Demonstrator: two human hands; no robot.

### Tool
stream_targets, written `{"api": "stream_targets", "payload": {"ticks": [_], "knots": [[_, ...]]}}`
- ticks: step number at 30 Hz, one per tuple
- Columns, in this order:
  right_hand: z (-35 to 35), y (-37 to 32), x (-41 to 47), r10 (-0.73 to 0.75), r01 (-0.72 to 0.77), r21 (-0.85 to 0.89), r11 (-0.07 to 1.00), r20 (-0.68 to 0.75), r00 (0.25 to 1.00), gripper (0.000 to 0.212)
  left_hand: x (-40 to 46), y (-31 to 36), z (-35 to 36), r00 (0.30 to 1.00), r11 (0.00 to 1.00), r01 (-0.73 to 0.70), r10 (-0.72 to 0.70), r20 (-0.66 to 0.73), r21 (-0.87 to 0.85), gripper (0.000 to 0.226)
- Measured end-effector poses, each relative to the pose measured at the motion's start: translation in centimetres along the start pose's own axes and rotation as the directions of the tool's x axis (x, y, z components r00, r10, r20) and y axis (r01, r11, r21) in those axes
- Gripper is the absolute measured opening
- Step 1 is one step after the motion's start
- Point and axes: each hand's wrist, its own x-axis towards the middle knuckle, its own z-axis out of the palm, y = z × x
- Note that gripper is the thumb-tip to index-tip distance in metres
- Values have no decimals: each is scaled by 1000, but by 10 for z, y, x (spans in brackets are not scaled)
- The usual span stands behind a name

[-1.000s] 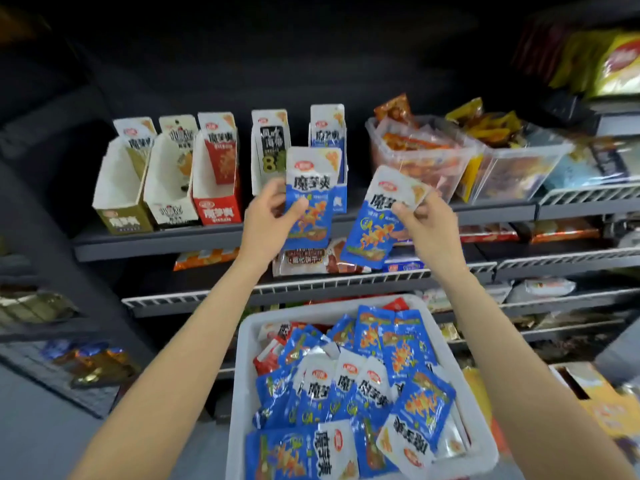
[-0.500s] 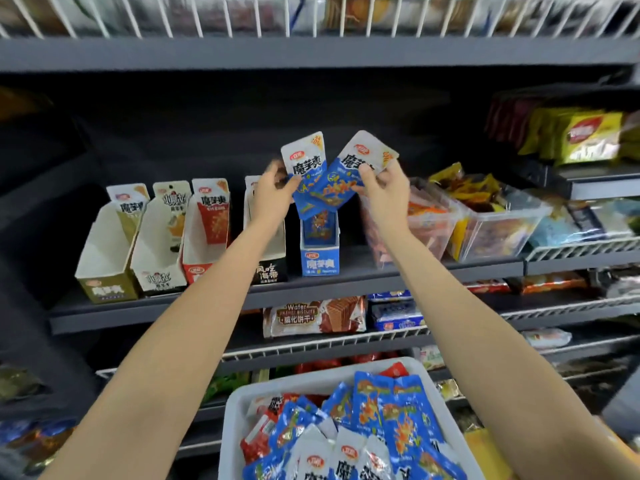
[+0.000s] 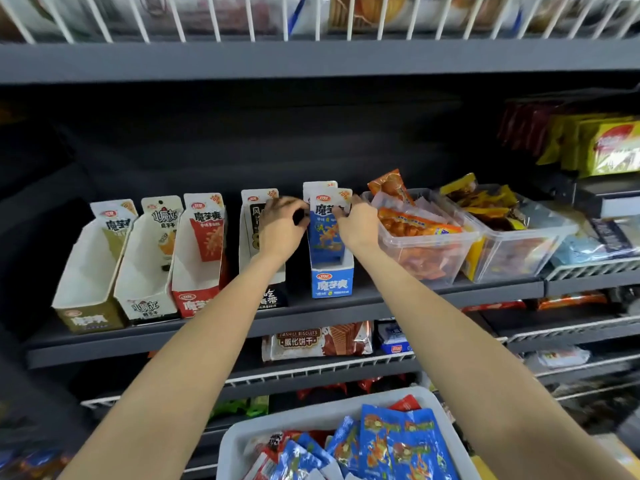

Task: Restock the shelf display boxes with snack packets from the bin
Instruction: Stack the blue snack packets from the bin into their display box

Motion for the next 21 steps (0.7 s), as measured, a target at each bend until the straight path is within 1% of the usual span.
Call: {"api": "stream_targets", "payload": {"ticks": [1, 3, 4, 6, 8, 9, 11, 14, 16, 18, 21], "knots": [[3, 0, 2, -5, 5, -30, 1000, -7, 1000, 30, 1, 0, 2, 1000, 1000, 14, -14, -5, 26, 27], [8, -1, 6, -12, 11, -82, 997, -10, 1000, 30, 2, 1, 4, 997, 997, 71, -72, 17, 24, 40], [10, -1, 8, -19, 18, -68, 997, -18, 1000, 30, 1, 1, 5, 995, 996, 91, -91, 33, 10, 46], [13, -2, 8, -18, 20, 43, 999, -55, 998, 35, -2, 1, 7, 995, 996, 80, -82, 62, 30, 54], [12, -1, 3, -32, 45, 143, 989, -91, 995, 44, -4, 1, 8, 996, 995, 47, -53, 69, 86, 56], [11, 0, -3, -51, 66, 160, 985, -99, 994, 47, -6, 1, 7, 997, 994, 37, -44, 69, 103, 56], [6, 5, -17, -95, 112, 179, 977, -101, 990, 45, -12, 4, 5, 998, 994, 24, -30, 54, 106, 52], [-10, 13, -49, -209, 231, 224, 947, -118, 971, 36, -35, 12, -6, 999, 999, -14, 16, -40, 43, 43], [-26, 19, -76, -262, 285, 253, 925, -118, 958, 32, -62, 22, -19, 989, 996, -77, 72, -129, -38, 35], [-40, 23, -107, -302, 318, 254, 913, -101, 948, 28, -94, 32, -34, 958, 975, -177, 140, -249, -133, 26], [-57, 35, -153, -360, 361, 194, 912, -43, 932, 22, -140, 39, -46, 890, 930, -323, 236, -391, -174, 23]]}}
